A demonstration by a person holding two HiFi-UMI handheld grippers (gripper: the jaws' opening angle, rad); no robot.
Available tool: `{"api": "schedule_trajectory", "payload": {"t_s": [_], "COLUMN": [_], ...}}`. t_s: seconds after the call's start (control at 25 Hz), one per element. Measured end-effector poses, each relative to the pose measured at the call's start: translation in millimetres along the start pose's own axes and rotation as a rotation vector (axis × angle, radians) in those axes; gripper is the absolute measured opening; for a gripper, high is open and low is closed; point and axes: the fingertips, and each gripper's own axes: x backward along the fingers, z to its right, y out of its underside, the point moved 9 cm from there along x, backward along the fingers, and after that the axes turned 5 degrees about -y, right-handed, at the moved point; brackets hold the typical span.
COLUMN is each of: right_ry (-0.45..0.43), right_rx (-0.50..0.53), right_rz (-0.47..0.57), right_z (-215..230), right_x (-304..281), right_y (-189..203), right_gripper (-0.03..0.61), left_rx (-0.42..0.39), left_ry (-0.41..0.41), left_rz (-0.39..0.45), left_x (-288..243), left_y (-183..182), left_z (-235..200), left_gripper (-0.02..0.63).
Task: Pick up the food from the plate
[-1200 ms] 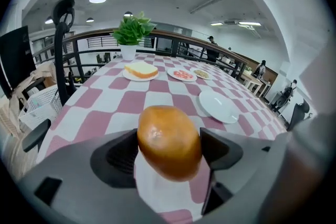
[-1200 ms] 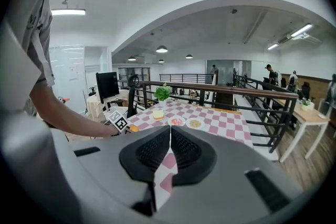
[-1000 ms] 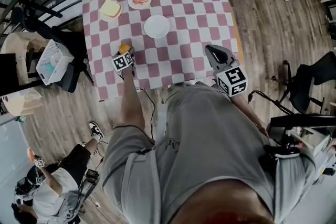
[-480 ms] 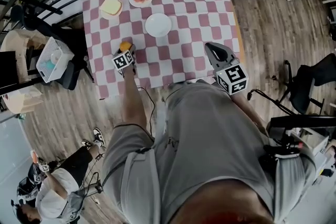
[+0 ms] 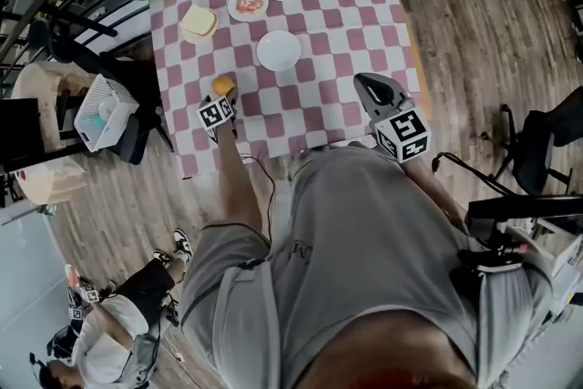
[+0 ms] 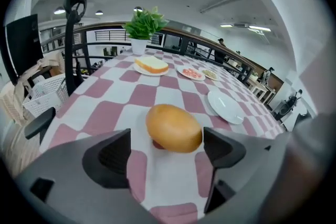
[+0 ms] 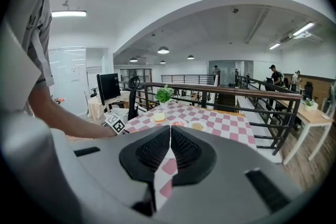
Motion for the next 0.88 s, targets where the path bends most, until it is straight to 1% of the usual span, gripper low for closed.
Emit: {"api": "schedule_trajectory", "payload": {"t_s": [0.12, 0.2, 0.28, 0.44, 0.6, 0.68, 0.8, 0.88], "right_ry": [-0.006, -0.004, 0.003, 0.022, 0.049, 0.058, 0.059, 0.059], "right_rx": [0.009, 0.015, 0.011, -0.001, 0.02, 0.029, 0.048, 0.056], "right_rz": [0.026, 0.057, 0.091, 0.154, 0.222, 0.244, 0.284, 0.309], "right_z": [-0.5, 2.3, 6.3, 11.9, 19.3, 21.0, 22.6, 22.8], "right_x": [-1.9, -4.0, -5.7, -4.9, -3.7, -2.3, -3.4, -2.0], "right_y": [-4.8, -12.0, -21.5, -45.0, -75.5, -86.2, -102.9, -111.5], "right_gripper": [0.015, 0.015, 0.015, 0.015, 0.015, 0.015, 0.015, 0.015], "left_rx": [-0.013, -0.026, -0.038, -0.087, -0.193, -0.233, -0.267, -0.293], "left_ry": [-0.014, 0.007, 0.035, 0.104, 0.213, 0.272, 0.354, 0.399], "left_rz": [0.069, 0.125, 0.206, 0.442, 0.668, 0.787, 0.977, 1.057], "left_x": [27.7, 49.6, 75.3, 139.8, 204.1, 236.4, 283.3, 303.9], "left_y": [-24.8, -49.3, -76.9, -134.4, -186.1, -198.5, -202.3, -196.5], "left_z": [-5.6, -1.3, 10.3, 49.5, 107.3, 137.1, 178.1, 203.5], "left_gripper": [0.425, 0.426, 0.427, 0.428, 0.426, 0.426, 0.426, 0.426]}}
